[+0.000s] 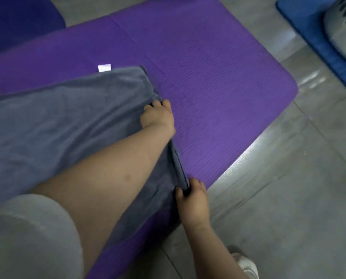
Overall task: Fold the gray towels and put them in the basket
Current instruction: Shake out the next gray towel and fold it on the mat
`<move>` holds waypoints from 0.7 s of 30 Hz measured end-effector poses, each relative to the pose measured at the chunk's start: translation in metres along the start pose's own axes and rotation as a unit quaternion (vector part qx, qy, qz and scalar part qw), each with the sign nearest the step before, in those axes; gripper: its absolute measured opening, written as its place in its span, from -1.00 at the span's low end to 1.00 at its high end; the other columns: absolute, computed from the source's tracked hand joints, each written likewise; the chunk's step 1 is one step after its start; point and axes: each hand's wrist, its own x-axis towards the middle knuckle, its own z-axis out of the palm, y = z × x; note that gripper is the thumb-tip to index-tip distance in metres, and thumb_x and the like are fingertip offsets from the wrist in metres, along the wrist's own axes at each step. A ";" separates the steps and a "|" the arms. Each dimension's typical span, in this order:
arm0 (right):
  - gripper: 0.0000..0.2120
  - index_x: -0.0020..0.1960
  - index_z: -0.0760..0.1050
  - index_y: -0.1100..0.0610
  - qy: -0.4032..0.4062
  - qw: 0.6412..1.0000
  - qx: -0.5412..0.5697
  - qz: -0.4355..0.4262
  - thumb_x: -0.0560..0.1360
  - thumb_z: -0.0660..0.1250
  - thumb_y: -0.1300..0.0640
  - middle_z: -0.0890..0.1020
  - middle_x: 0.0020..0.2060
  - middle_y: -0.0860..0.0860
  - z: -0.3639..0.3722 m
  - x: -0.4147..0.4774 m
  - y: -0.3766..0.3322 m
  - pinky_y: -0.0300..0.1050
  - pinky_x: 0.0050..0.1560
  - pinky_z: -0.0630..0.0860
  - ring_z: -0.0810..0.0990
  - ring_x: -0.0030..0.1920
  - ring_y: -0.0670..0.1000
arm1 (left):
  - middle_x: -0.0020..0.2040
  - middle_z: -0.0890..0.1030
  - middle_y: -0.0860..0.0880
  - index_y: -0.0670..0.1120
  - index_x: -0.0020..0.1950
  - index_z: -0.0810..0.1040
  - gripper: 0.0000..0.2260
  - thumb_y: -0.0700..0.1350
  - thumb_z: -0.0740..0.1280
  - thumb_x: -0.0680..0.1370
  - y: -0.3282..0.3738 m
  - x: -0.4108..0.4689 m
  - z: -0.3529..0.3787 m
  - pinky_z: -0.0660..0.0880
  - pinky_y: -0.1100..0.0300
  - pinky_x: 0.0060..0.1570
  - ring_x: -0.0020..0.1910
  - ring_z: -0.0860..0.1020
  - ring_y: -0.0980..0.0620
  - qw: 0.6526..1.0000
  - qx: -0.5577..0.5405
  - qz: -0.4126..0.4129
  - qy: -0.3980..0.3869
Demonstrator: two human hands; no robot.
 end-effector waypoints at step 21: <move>-0.55 0.24 0.42 0.06 -0.312 0.781 -0.223 -0.493 0.42 -0.01 0.06 0.65 0.01 0.05 0.118 -0.145 -0.126 -0.18 -0.12 0.51 0.64 -0.07 0.06 | 0.00 0.50 -0.09 -0.17 0.41 0.19 -0.47 -0.52 0.05 0.49 -0.308 -0.147 -0.009 0.42 0.49 -0.45 -0.40 0.50 0.24 0.734 -0.625 -0.207 0.166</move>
